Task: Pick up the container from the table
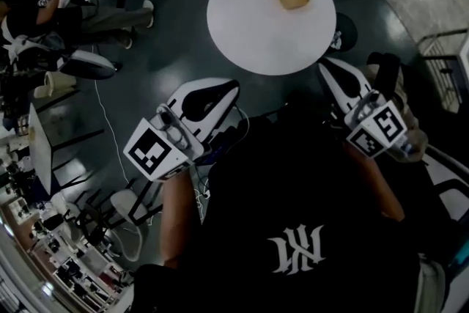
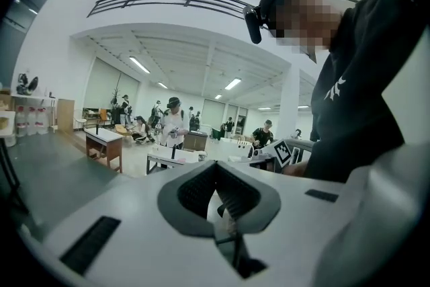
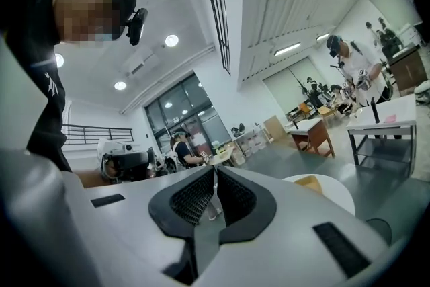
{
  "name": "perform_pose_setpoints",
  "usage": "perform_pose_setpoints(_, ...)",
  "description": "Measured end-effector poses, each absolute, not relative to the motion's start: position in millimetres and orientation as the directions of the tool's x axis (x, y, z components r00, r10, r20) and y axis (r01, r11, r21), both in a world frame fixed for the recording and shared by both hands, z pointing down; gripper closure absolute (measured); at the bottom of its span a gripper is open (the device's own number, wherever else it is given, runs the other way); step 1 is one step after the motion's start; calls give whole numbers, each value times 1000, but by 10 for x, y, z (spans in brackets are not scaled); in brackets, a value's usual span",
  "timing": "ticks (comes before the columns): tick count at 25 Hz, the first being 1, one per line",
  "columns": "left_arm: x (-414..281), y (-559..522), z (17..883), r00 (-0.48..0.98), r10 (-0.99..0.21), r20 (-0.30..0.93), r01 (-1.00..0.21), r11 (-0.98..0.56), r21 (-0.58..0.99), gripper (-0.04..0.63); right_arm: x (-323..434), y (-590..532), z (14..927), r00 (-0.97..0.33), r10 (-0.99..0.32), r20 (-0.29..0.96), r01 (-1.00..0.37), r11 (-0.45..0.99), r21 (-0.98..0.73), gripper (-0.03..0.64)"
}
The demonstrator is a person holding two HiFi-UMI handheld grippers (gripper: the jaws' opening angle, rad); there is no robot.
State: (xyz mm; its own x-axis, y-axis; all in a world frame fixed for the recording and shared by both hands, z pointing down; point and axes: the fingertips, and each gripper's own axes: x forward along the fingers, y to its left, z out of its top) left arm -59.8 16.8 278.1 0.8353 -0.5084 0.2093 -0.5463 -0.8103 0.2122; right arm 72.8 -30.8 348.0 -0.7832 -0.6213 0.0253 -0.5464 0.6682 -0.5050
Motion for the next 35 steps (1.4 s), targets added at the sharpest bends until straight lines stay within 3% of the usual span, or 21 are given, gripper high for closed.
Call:
perform_pose_setpoints(9, -1061, -220, 2950, 846, -486, 220, -531, -808, 254, 592, 346, -428, 3732, -766, -638, 79, -568, 613, -549, 574)
perform_pose_setpoints(20, -1166, -1518, 2810, 977, -177, 119, -205, -935, 289, 592, 104, -1232, 3701, -543, -827, 145, -745, 394, -539, 574)
perform_pose_setpoints(35, -1238, -2315, 2992, 985, 139, 103, 94, -930, 356, 592, -237, -1487, 3650, -317, -916, 247, -853, 161, -497, 574)
